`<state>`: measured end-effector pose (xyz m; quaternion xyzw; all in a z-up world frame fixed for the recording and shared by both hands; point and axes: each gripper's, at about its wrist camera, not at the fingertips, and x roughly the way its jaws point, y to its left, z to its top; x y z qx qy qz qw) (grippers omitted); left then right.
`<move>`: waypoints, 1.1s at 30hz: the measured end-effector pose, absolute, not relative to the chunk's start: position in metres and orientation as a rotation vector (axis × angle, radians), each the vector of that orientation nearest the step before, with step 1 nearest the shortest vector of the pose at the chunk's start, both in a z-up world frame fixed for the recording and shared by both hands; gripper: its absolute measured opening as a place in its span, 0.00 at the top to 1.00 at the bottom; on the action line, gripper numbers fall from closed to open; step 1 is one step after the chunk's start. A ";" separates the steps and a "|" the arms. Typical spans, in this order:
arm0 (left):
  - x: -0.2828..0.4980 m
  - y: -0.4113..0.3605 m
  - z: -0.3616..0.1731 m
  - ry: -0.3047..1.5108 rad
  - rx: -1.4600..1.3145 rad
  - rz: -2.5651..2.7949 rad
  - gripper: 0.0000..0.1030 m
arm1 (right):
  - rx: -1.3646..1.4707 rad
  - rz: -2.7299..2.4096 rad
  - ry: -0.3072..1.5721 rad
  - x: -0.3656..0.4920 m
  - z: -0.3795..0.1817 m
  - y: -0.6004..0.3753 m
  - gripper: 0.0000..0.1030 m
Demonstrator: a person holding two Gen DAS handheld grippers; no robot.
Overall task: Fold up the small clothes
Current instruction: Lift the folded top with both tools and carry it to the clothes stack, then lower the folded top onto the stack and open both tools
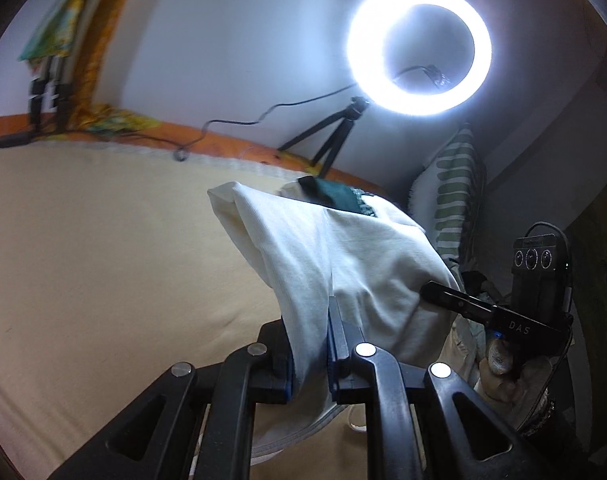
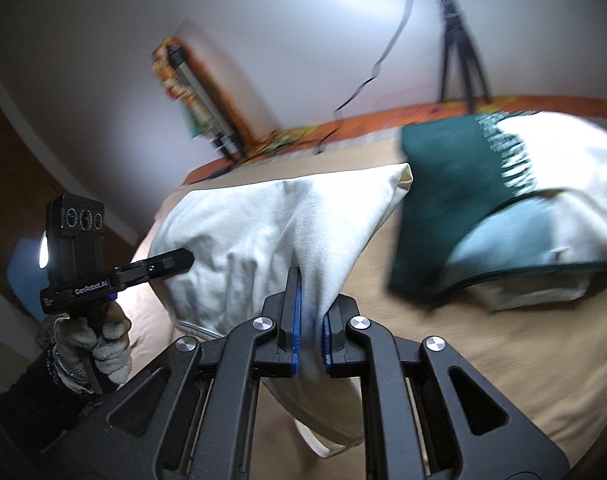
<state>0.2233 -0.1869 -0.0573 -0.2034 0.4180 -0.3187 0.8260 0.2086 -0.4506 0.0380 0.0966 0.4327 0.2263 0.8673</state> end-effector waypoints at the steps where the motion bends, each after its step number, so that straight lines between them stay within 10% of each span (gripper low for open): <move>1: 0.228 -0.197 -0.056 0.883 -0.429 -0.686 0.91 | 0.194 0.457 0.899 0.211 0.042 -0.461 0.91; 30: 0.335 -0.394 -0.077 0.865 -0.259 -0.634 0.90 | 0.003 0.158 0.869 0.334 0.028 -0.599 0.91; 33: 0.336 -0.397 -0.078 0.874 -0.235 -0.606 0.75 | -0.015 0.137 0.876 0.336 0.023 -0.599 0.91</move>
